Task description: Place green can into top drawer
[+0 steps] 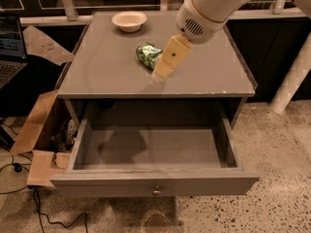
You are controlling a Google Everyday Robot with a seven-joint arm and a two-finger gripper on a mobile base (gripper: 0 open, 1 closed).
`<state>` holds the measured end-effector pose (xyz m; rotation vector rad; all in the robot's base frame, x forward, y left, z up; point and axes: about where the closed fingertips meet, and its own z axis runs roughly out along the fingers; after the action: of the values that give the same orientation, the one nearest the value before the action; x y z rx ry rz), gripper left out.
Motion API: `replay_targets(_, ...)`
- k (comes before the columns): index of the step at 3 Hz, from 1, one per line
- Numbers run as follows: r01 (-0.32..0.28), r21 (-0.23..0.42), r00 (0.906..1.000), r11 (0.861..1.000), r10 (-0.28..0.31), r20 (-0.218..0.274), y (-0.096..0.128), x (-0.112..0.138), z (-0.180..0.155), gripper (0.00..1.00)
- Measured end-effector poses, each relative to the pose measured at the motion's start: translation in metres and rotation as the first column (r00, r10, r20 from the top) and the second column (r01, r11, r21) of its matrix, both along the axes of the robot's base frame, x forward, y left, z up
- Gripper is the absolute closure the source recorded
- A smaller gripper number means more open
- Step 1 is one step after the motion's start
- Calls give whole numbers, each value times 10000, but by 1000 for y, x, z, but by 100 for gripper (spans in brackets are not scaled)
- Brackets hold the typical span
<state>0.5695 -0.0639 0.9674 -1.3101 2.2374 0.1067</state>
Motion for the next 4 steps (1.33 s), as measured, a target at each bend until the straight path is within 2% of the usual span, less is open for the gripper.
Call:
replay_targets(1,120,1002,9993,9949,-153,327,-14,17,4,0)
replay_targets(2,72,1530,9990,9882,-137,418,-29,34,8,0)
replay_targets(3,-99,2013,9997,9795,52,240,-36,48,6,0)
replay_targets(4,-411,2654,9983,9633,502,-279,-18,67,-13,0)
